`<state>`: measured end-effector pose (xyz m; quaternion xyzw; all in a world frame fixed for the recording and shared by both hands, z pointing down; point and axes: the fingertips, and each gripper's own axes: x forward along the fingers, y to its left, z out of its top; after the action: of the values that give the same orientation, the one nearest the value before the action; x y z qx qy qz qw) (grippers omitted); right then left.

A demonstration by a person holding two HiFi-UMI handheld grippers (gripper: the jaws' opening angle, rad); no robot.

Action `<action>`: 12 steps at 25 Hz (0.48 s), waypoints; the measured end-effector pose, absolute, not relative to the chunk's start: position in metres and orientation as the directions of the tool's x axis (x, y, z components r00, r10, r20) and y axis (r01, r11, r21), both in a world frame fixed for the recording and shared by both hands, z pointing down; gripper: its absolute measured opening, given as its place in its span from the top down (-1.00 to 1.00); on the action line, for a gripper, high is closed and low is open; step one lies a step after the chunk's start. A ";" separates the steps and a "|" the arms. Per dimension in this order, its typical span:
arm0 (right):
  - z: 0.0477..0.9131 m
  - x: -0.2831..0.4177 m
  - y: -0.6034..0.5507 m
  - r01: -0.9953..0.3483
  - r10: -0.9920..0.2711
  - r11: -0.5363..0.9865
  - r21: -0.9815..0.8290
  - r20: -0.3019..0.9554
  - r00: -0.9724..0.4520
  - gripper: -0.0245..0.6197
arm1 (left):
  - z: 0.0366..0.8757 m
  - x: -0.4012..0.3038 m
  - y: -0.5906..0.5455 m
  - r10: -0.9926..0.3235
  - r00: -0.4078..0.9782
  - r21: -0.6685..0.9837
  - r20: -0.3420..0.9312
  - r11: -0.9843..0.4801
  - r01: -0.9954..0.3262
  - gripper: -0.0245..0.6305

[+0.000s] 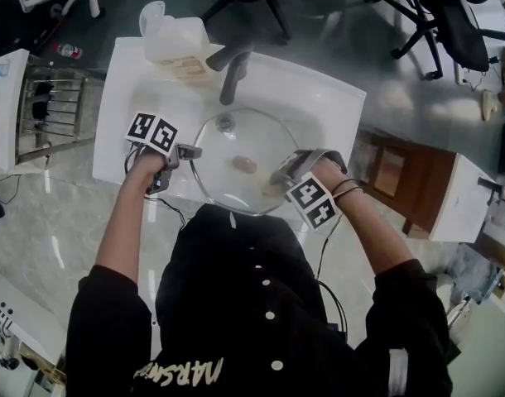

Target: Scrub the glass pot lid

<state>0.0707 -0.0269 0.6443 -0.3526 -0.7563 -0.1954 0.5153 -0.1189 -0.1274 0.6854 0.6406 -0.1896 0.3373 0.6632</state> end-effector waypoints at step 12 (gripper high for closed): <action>0.629 0.067 -0.035 0.754 0.335 0.653 -0.075 0.921 -0.199 0.44 | 0.685 -0.120 -0.126 0.204 0.695 0.715 0.689 -0.034 -0.698 0.56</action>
<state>0.0673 -0.0346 0.6294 -0.3641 -0.7473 -0.2023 0.5178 -0.1199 -0.1261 0.6848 0.6347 -0.1949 0.3381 0.6670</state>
